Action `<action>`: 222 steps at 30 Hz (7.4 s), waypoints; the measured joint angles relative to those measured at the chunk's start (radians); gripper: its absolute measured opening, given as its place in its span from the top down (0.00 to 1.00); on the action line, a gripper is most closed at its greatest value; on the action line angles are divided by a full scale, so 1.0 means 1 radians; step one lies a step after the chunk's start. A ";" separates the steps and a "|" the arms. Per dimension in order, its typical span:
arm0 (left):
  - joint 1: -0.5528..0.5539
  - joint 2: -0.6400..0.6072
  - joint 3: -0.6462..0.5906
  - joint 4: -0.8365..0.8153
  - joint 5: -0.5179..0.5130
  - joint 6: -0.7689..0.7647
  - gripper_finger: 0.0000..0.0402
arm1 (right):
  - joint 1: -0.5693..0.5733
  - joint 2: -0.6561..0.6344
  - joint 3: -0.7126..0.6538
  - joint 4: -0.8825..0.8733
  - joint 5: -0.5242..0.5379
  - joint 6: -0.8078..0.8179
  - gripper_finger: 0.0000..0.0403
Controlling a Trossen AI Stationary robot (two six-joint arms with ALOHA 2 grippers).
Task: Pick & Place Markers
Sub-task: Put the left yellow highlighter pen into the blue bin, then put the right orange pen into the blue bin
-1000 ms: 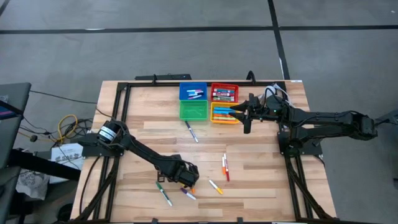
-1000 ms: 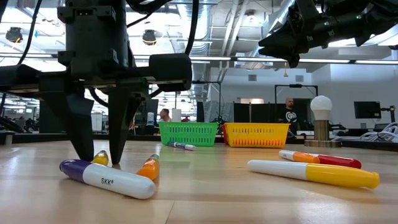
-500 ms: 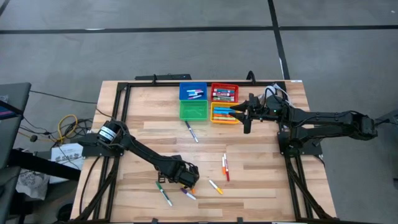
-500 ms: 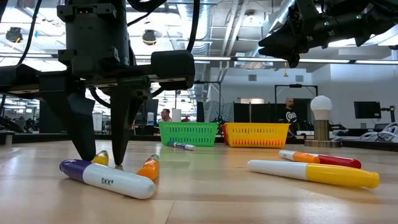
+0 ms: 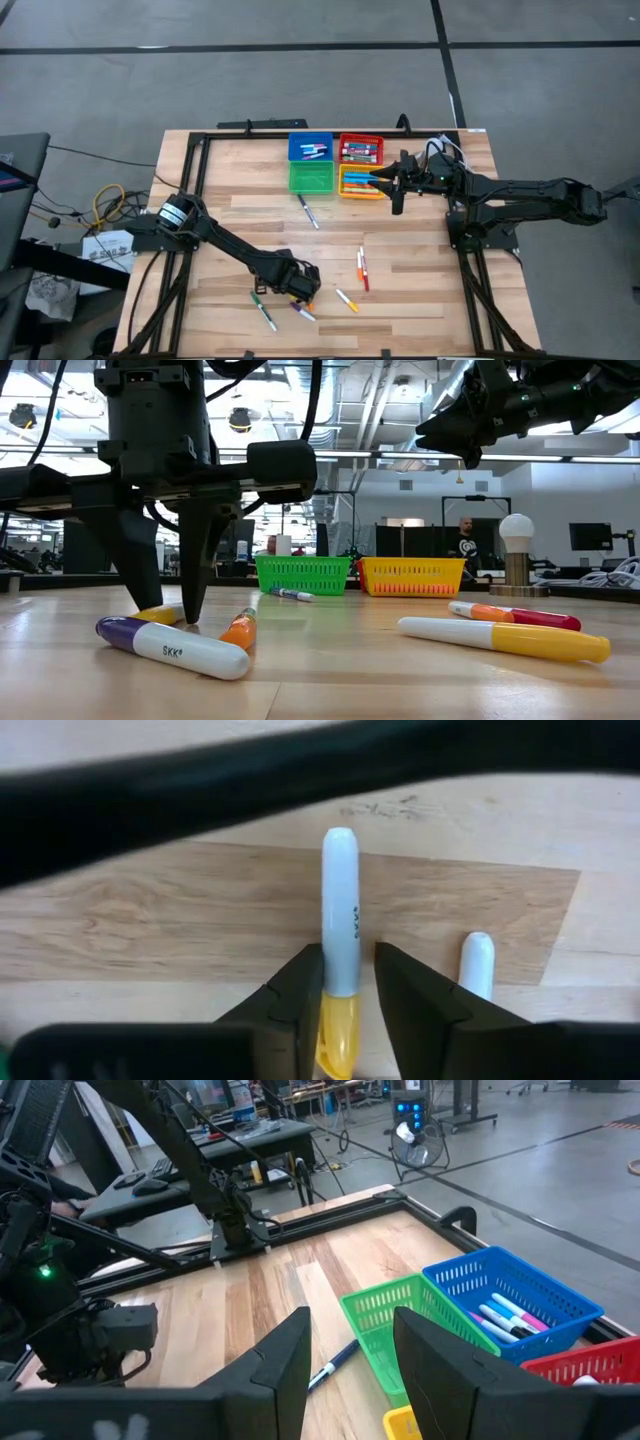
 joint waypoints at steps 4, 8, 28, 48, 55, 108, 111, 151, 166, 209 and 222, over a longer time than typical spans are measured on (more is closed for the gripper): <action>0.000 -0.002 -0.009 0.008 -0.001 -0.003 0.83 | 0.000 0.000 0.000 0.000 0.000 0.000 0.67; 0.000 -0.008 -0.030 0.021 -0.001 -0.012 0.89 | 0.000 0.000 0.000 0.000 0.000 0.000 0.67; 0.027 -0.024 -0.041 0.006 -0.099 0.028 0.87 | 0.000 0.000 0.000 0.000 0.000 0.000 0.67; 0.074 -0.267 -0.040 -0.004 -0.290 0.301 0.88 | 0.000 0.000 0.000 0.000 0.000 0.000 0.67; 0.074 -0.378 -0.040 0.020 -0.431 0.475 0.89 | 0.000 0.000 0.000 0.000 0.000 0.000 0.67; 0.823 -0.399 -0.039 0.350 -0.099 1.639 0.88 | 0.000 0.000 0.000 0.000 0.000 -0.001 0.67; 0.877 -0.399 -0.039 0.361 -0.066 1.714 0.88 | 0.000 0.000 0.000 0.000 0.000 -0.001 0.67; 1.120 -0.132 -0.037 0.493 0.222 2.179 0.86 | 0.000 0.000 0.000 0.000 -0.004 0.087 0.67; 1.163 -0.055 -0.038 0.485 0.327 2.158 0.86 | 0.000 0.000 0.000 0.000 -0.003 0.087 0.67; 1.021 -0.472 -0.084 0.496 0.335 2.085 0.59 | 0.000 0.000 0.000 0.000 -0.003 0.086 0.67; 0.591 -0.716 -0.268 0.500 0.004 1.655 0.58 | 0.000 0.000 0.000 0.000 -0.003 0.086 0.67</action>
